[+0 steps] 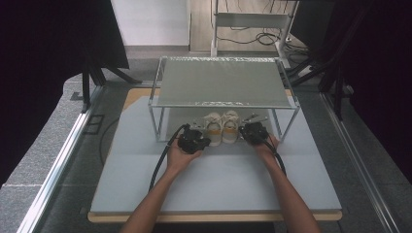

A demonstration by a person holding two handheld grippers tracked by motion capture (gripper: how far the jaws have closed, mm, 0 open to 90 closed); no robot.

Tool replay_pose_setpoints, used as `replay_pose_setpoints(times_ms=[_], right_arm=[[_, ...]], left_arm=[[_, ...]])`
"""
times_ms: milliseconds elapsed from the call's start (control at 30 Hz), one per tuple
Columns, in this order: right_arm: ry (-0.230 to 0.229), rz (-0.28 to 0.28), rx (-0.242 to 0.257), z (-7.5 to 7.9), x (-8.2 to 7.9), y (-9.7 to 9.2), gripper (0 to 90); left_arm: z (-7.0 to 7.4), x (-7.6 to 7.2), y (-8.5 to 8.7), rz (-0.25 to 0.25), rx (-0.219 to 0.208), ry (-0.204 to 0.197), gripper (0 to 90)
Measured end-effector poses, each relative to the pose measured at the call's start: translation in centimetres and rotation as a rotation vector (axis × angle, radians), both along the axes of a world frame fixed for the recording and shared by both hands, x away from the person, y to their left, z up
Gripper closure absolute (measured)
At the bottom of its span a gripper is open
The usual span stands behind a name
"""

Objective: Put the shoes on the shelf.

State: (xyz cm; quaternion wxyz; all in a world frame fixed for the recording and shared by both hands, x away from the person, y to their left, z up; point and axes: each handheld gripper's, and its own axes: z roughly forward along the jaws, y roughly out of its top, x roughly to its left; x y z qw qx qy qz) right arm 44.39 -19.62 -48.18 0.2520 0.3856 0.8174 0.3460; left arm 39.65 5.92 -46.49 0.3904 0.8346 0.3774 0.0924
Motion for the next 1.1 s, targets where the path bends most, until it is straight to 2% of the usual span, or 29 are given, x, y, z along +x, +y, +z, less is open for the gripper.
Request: replay_pose_setpoints(times_ms=[167, 200, 233, 333, 367, 400, 467, 567, 700, 867, 1000, 1100], right_arm=[[0.001, 0.003, 0.011, 0.1, -0.2, -0.3, 86.8], [-0.019, 0.012, 0.0, 0.3, -0.4, -0.4, 86.8], [-0.019, 0.012, 0.0, 0.3, -0.4, -0.4, 86.8], [-0.058, 0.065, -0.012, 1.4, -2.6, -0.4, 88.2], [-0.058, 0.065, -0.012, 1.4, -2.6, -0.4, 88.2], [-0.073, 0.108, 0.01, 1.8, -3.9, -0.5, 89.4], [-0.078, 0.148, 0.037, 2.2, -5.2, -0.4, 89.6], [-0.085, 0.212, 0.03, 2.5, -6.3, 0.2, 89.7], [-0.082, 0.243, -0.002, 2.2, -6.3, 1.3, 89.6], [-0.044, 0.234, 0.007, 1.3, -5.5, 1.2, 89.6], [-0.041, 0.221, 0.016, 1.2, -5.2, 1.1, 89.6], [-0.047, 0.206, 0.031, 1.2, -4.9, 1.2, 89.6]], left_arm=[[-0.1, 0.0, 0.0, 0.002, -0.01, 0.002, 86.6], [-0.1, 0.0, 0.1, 0.002, -0.016, 0.003, 86.6], [-0.1, 0.0, 0.1, 0.002, -0.016, 0.003, 86.5], [-0.2, -0.1, 0.1, 0.006, -0.017, -0.002, 86.7], [-0.2, -0.1, 0.1, 0.006, -0.017, -0.002, 86.7], [-0.2, -0.1, 0.0, 0.008, -0.016, -0.002, 86.8], [-0.1, 0.0, 0.0, 0.003, -0.012, -0.004, 87.5], [-0.1, 0.1, -0.1, 0.01, -0.011, -0.004, 87.8], [-0.2, 0.5, -0.2, 0.024, -0.02, 0.008, 88.1], [-0.3, 1.2, -0.3, 0.042, -0.028, 0.016, 88.1], [-0.4, 1.9, -0.4, 0.046, -0.035, 0.027, 88.0], [-0.6, 2.5, -0.5, 0.049, -0.025, 0.017, 87.4]])
